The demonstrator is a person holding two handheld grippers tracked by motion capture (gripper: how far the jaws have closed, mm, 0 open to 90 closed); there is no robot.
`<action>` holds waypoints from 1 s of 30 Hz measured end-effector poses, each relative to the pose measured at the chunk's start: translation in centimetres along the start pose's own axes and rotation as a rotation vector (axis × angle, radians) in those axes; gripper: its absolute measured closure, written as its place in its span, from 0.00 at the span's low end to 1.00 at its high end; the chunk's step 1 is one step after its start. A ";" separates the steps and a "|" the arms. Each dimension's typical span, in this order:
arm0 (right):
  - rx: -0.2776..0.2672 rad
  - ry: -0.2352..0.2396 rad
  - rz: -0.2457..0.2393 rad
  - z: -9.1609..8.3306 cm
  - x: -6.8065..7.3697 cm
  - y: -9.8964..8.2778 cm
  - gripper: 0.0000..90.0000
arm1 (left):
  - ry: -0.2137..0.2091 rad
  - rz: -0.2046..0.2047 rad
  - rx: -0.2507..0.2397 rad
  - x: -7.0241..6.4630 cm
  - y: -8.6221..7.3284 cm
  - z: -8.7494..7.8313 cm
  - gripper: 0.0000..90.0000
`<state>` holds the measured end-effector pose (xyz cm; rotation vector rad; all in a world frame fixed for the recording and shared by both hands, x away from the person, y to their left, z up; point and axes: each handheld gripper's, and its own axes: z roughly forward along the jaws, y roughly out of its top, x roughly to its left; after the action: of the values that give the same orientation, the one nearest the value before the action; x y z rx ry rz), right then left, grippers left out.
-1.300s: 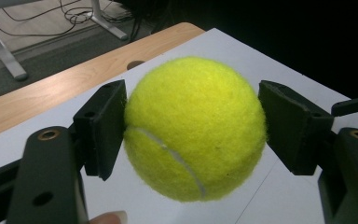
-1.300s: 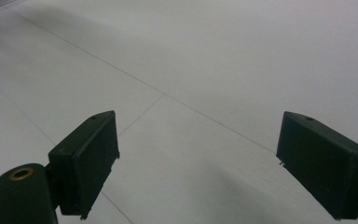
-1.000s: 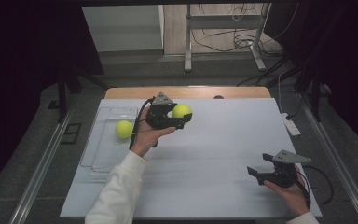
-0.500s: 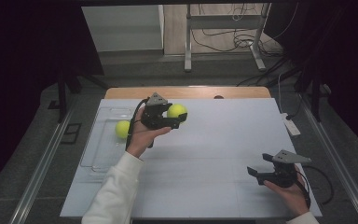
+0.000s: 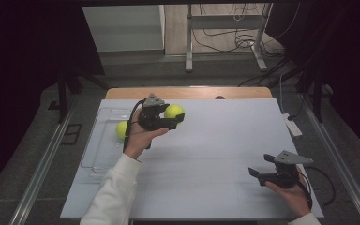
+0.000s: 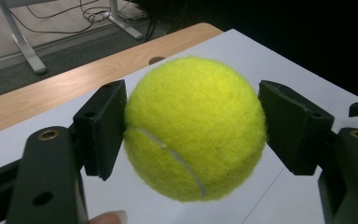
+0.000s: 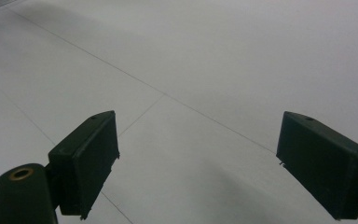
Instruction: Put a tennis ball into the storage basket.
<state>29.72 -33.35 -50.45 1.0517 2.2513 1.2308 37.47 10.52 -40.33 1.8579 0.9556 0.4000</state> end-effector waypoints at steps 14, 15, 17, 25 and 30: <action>-0.007 -0.004 -0.004 0.0 0.1 0.0 0.14 | 0.024 -0.017 -0.010 0.9 -1.0 -1.5 0.31; -0.008 -0.004 -0.004 0.0 0.1 0.0 0.14 | 0.024 -0.021 -0.012 0.9 -1.1 -1.6 0.31; -0.009 -0.003 -0.004 0.0 0.1 0.0 0.14 | 0.025 -0.020 -0.013 1.0 -1.2 -1.8 0.31; -0.011 0.000 -0.004 -0.1 0.1 0.0 0.14 | 0.045 -0.009 -0.011 1.2 -1.6 -2.4 0.31; -0.011 0.001 -0.005 -0.1 0.1 0.0 0.14 | 0.051 -0.006 -0.013 1.2 -1.7 -2.6 0.31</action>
<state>29.62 -33.30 -50.39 1.0412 2.2438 1.2406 35.80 13.41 -40.76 1.8409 0.9900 0.4507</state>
